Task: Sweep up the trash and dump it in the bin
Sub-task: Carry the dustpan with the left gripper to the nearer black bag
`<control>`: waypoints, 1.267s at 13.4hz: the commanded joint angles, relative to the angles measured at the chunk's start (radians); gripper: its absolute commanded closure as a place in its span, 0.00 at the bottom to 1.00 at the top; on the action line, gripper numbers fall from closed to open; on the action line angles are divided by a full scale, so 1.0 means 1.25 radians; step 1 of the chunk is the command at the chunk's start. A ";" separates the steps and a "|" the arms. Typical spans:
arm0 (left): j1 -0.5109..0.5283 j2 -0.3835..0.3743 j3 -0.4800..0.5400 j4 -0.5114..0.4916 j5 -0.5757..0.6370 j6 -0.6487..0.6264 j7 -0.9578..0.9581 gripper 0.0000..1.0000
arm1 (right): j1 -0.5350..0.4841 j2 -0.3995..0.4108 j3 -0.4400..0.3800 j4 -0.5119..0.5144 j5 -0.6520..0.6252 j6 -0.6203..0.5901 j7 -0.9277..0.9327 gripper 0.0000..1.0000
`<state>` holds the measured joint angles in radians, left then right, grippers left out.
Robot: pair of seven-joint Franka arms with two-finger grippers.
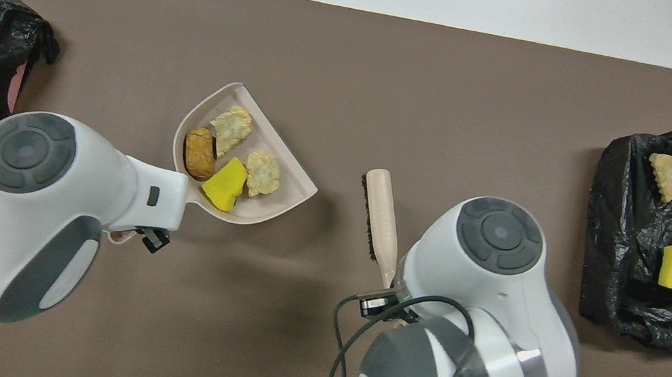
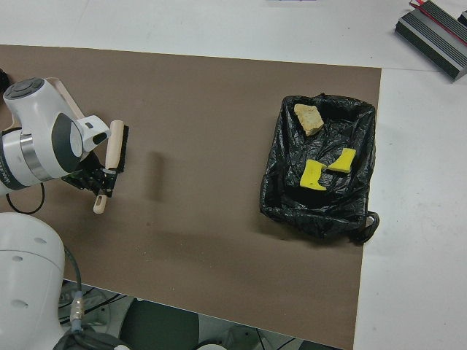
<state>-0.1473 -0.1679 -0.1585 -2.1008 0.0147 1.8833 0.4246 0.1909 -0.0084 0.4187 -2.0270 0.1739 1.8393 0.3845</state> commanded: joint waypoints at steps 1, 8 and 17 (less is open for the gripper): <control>0.094 -0.001 -0.006 0.061 -0.002 -0.052 0.004 1.00 | 0.068 0.012 0.001 -0.034 -0.004 0.078 0.119 1.00; 0.391 0.068 -0.004 0.204 -0.043 -0.044 0.058 1.00 | 0.257 0.080 0.000 -0.091 0.023 0.201 0.345 1.00; 0.622 0.232 0.011 0.396 0.070 -0.001 0.356 1.00 | 0.265 0.087 -0.004 -0.024 -0.075 0.092 0.337 0.00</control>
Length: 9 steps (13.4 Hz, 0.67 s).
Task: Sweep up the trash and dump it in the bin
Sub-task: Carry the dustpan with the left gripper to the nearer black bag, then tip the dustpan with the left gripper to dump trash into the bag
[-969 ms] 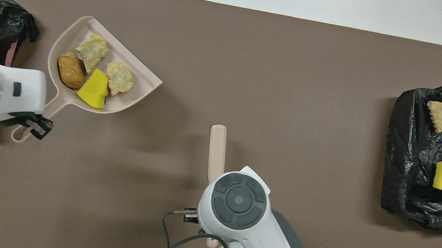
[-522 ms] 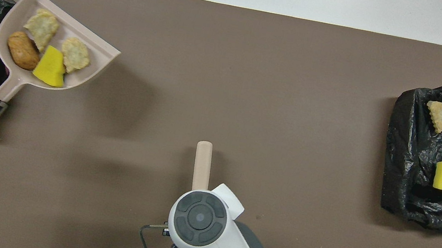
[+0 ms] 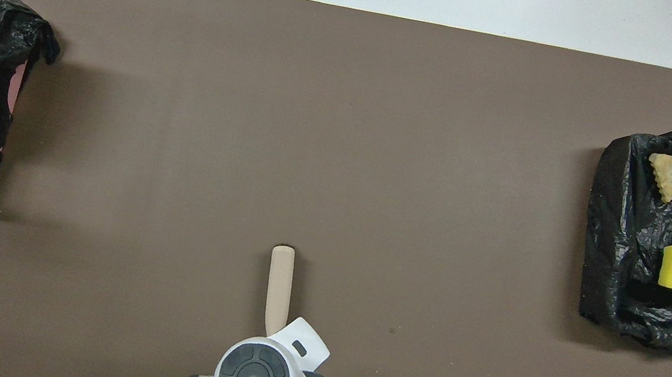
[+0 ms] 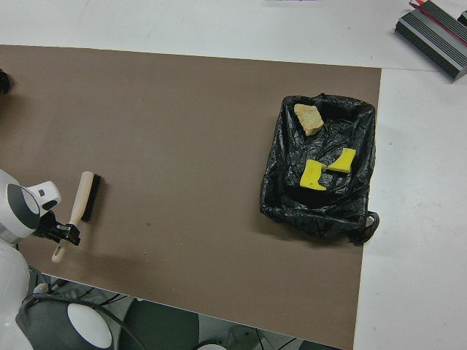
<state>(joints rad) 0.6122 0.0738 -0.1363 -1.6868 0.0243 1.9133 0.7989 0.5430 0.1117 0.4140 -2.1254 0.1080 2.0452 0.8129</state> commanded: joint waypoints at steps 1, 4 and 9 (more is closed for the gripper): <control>0.017 0.039 -0.006 0.066 0.124 -0.039 0.109 1.00 | -0.029 -0.014 -0.002 0.079 -0.024 -0.107 -0.021 0.00; 0.017 0.048 -0.006 0.072 0.237 -0.030 0.250 1.00 | -0.098 -0.050 -0.005 0.154 -0.025 -0.220 -0.122 0.00; -0.007 0.075 -0.011 0.079 0.479 -0.019 0.318 1.00 | -0.249 -0.076 -0.021 0.295 -0.025 -0.411 -0.385 0.00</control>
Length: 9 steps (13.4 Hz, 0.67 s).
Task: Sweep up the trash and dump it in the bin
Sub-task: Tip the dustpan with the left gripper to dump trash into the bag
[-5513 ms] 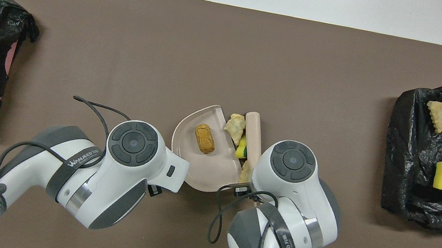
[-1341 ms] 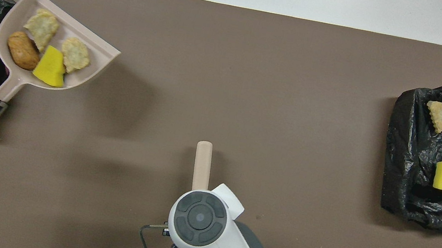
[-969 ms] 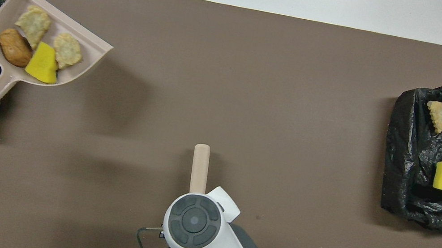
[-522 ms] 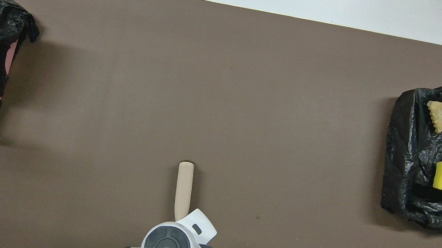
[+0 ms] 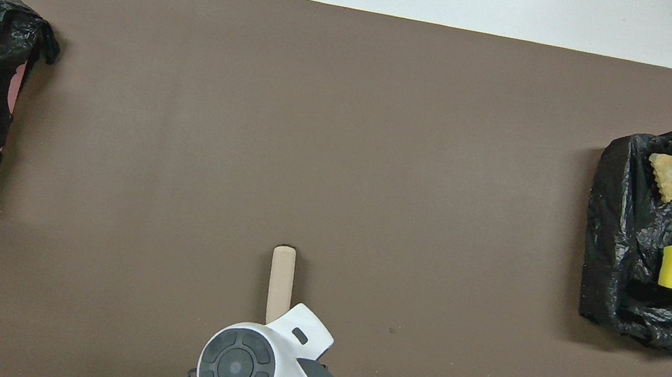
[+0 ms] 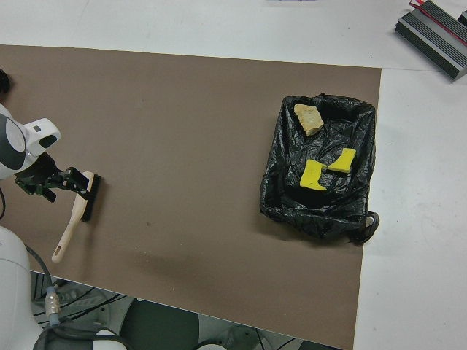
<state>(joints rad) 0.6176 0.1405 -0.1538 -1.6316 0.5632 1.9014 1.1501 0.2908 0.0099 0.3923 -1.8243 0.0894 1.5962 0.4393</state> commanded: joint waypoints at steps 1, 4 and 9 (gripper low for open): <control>-0.013 0.023 0.003 0.035 0.064 -0.007 0.055 1.00 | -0.074 -0.005 -0.016 0.069 -0.010 -0.068 -0.139 0.00; -0.055 0.031 -0.002 0.035 0.193 0.033 0.093 1.00 | -0.126 -0.030 -0.091 0.096 -0.014 -0.079 -0.308 0.00; -0.099 0.037 -0.005 0.036 0.365 0.089 0.107 1.00 | -0.144 -0.039 -0.247 0.166 -0.085 -0.088 -0.513 0.00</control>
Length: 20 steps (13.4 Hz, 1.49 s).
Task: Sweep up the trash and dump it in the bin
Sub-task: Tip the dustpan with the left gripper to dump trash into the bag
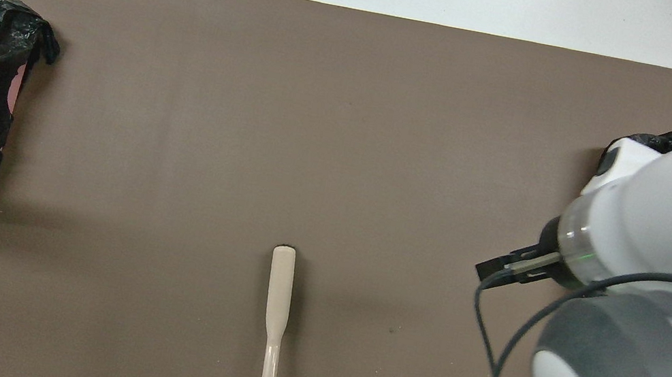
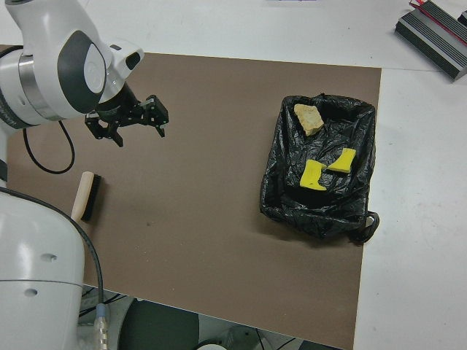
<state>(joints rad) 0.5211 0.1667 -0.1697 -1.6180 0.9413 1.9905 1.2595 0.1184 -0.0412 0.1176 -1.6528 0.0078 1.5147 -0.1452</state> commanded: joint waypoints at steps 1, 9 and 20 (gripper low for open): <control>-0.044 0.033 0.009 0.039 0.075 0.019 0.020 1.00 | -0.012 0.004 -0.047 0.029 -0.031 -0.021 -0.046 0.00; -0.096 0.100 0.011 0.173 0.213 -0.007 0.031 1.00 | -0.116 0.011 -0.131 0.050 -0.022 -0.011 0.019 0.00; -0.142 0.018 -0.012 0.194 -0.220 -0.224 0.023 1.00 | -0.102 0.004 -0.127 0.041 0.012 0.011 0.077 0.00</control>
<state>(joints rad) 0.3445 0.2371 -0.1940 -1.3828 0.7987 1.7522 1.2804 -0.0055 -0.0401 -0.0469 -1.6086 0.0036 1.5197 -0.0658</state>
